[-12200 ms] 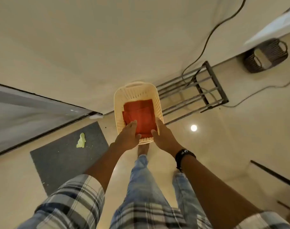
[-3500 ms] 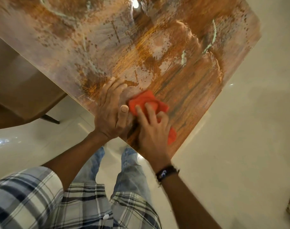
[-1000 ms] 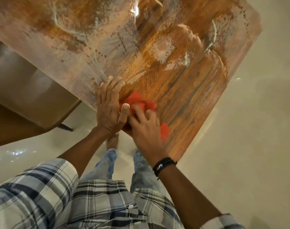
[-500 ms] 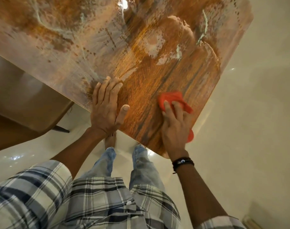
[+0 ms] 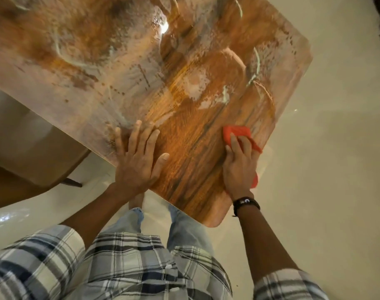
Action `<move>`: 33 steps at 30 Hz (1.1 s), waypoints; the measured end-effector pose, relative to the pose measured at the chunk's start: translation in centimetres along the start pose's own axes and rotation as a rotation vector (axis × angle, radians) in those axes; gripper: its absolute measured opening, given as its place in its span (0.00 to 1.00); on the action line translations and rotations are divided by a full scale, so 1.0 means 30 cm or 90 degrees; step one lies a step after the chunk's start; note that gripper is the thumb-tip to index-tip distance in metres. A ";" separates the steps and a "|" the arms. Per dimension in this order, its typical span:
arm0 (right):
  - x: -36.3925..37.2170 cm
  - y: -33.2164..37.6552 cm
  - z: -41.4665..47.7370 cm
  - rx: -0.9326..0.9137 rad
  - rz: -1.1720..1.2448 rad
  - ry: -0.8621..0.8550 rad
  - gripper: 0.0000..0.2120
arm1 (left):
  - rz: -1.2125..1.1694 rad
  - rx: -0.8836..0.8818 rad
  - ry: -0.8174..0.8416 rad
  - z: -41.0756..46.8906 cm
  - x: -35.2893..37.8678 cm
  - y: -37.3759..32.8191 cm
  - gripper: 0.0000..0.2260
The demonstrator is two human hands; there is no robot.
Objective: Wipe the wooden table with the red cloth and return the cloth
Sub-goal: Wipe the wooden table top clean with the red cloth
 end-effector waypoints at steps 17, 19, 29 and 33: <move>-0.079 -0.318 0.704 -0.154 -0.003 0.071 0.16 | -0.049 -0.153 0.033 0.255 0.008 -0.184 0.30; -0.066 -0.340 0.895 -0.125 0.009 0.052 0.17 | -0.049 -0.161 0.024 0.252 0.012 -0.189 0.31; 0.023 -0.028 0.654 -0.300 0.013 0.112 0.19 | -0.037 -0.151 0.009 0.257 0.020 -0.195 0.32; 0.064 0.086 0.251 -0.483 0.020 0.282 0.26 | -0.059 -0.146 -0.008 0.256 0.018 -0.193 0.33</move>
Point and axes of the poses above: each hand's wrist, its own z-axis towards the middle knuckle, its own x-axis out of the palm, y = z × x, the point moved 5 cm from there along z, towards the middle knuckle, and after that the axes turned 10 degrees about z, right-handed, at the moved point
